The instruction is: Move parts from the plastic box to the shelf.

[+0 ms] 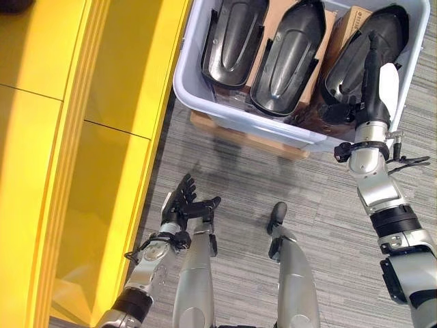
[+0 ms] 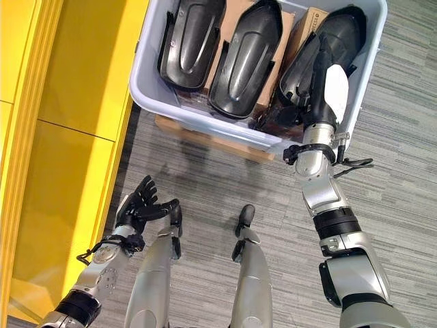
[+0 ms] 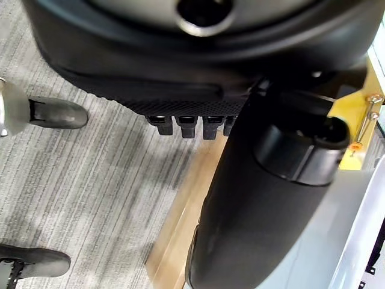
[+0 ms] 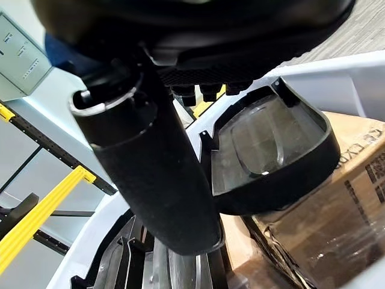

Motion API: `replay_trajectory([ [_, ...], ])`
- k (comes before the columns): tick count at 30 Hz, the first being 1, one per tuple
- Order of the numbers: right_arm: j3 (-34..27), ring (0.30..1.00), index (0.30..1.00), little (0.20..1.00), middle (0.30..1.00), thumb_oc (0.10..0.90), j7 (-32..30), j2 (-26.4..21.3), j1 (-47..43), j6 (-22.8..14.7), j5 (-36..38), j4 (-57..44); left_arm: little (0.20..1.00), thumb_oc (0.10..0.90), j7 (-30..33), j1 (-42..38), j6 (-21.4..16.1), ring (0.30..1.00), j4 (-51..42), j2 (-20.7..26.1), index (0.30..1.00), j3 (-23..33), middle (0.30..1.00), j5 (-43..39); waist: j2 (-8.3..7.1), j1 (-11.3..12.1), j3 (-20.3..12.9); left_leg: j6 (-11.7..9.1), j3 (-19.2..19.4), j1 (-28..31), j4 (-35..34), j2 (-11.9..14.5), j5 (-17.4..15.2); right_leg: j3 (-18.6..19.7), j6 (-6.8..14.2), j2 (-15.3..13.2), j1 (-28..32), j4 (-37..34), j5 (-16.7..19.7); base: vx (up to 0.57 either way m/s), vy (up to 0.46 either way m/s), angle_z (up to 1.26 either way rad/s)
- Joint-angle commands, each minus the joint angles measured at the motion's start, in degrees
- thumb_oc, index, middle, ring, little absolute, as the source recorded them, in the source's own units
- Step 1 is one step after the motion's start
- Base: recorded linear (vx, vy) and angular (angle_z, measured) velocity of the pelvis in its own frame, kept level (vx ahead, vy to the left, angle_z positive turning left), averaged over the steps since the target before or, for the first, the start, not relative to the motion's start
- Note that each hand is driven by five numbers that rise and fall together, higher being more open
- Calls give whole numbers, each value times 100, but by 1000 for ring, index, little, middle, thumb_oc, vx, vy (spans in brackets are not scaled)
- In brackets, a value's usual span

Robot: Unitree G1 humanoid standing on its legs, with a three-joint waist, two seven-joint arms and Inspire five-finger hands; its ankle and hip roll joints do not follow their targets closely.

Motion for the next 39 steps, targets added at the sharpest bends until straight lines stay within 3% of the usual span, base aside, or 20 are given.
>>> replay_trajectory([
  [1, -4, 1000, 1000, 1000, 1000, 900, -481, -392, -305, -206, -239, 64, 1000, 900, -74, 283, -469, 1000, -439, 224, 1000, -169, 1000, 16, 151, -36, -657, -20, -74, -190, 312, 221, -518, 152, 307, -113, 500, 360, -862, -83, 10, 1],
  [2, 2, 1000, 1000, 1000, 1000, 900, -487, -394, -320, -209, -240, 73, 1000, 900, -75, 277, -472, 1000, -440, 221, 1000, -166, 1000, 16, 153, -40, -628, 26, -35, -252, 308, 218, -386, 121, 267, -128, 448, 342, -755, 66, -9, 0],
  [3, 54, 1000, 1000, 1000, 1000, 900, -498, -483, -417, -166, -364, 167, 1000, 900, -84, 277, -482, 1000, -455, 239, 1000, -169, 1000, 21, 156, -28, -656, -19, -72, -216, 326, 215, -528, 155, 310, -109, 487, 366, -864, 0, 0, 0],
  [6, 219, 1000, 1000, 1000, 1000, 900, -548, -558, -723, -96, -471, 382, 1000, 900, -84, 233, -495, 1000, -501, 270, 1000, -220, 1000, 7, 176, -6, -632, 34, -46, -329, 315, 196, -375, 119, 272, -134, 398, 338, -739, -16, 2, -3],
  [7, 227, 1000, 1000, 1000, 1000, 900, -547, -556, -728, -97, -471, 390, 1000, 900, -84, 235, -492, 1000, -498, 268, 1000, -218, 1000, 6, 177, -5, -658, -12, -85, -271, 320, 199, -506, 152, 312, -119, 446, 357, -844, -81, 10, -3],
  [8, 262, 1000, 1000, 1000, 1000, 900, -537, -568, -786, -87, -485, 438, 1000, 900, -83, 229, -501, 1000, -495, 272, 1000, -222, 1000, -3, 176, 7, -633, 34, -46, -332, 310, 195, -372, 113, 274, -136, 399, 334, -737, 74, -8, 0],
  [10, 355, 1000, 1000, 1000, 1000, 900, -503, -563, -909, -74, -472, 533, 1000, 900, -77, 217, -505, 1000, -492, 272, 1000, -228, 1000, -26, 184, 17, -648, -12, -81, -282, 318, 193, -502, 143, 316, -128, 437, 366, -838, 37, -2, 1],
  [12, 498, 1000, 1000, 1000, 1000, 900, -453, -549, -1036, -52, -438, 736, 1000, 900, -89, 226, -512, 1000, -500, 281, 1000, -257, 1000, -51, 191, 39, -615, 35, -56, -344, 292, 163, -358, 101, 273, -141, 391, 343, -726, -40, 10, 3],
  [13, 507, 1000, 1000, 1000, 1000, 900, -452, -547, -1040, -54, -436, 745, 1000, 900, -89, 228, -510, 1000, -496, 278, 1000, -255, 1000, -52, 192, 39, -641, -12, -95, -285, 299, 166, -491, 133, 313, -127, 440, 364, -833, -76, 12, 4],
  [15, 578, 1000, 1000, 1000, 1000, 900, -451, -550, -1123, -50, -461, 841, 1000, 900, -92, 228, -527, 1000, -513, 288, 1000, -263, 1000, -65, 197, 53, -605, 34, -52, -349, 285, 161, -352, 95, 272, -147, 393, 340, -726, 1, 0, 2],
  [16, 635, 1000, 1000, 1000, 1000, 900, -433, -557, -1160, -27, -494, 930, 1000, 900, -97, 229, -526, 1000, -504, 292, 1000, -274, 1000, -67, 199, 64, -622, -16, -89, -288, 305, 165, -498, 123, 314, -136, 447, 372, -847, 75, -4, 2],
  [23, 927, 1000, 1000, 1000, 1000, 900, -313, -484, -1381, 15, -436, 1388, 1000, 900, -94, 225, -542, 1000, -534, 304, 1000, -327, 1000, -97, 227, 116, -586, -11, -111, -346, 347, 152, -500, 103, 311, -149, 411, 415, -854, 11, -1, 0],
  [34, 1406, 1000, 1000, 1000, 1000, 900, -96, -203, -1717, 20, -258, 2173, 1000, 900, -50, 138, -569, 1000, -489, 310, 1000, -421, 1000, -159, 236, 161, -506, 0, -112, -407, 382, 121, -482, 83, 298, -147, 376, 445, -849, -3, 5, 2],
  [39, 1555, 1000, 1000, 1000, 1000, 900, 55, 98, -1849, -34, 239, 2972, 1000, 900, -22, 118, -555, 1000, -490, 326, 1000, -498, 1000, -192, 252, 202, -487, 12, -110, -409, 387, 113, -478, 82, 288, -142, 355, 470, -844, 0, 0, 0],
])
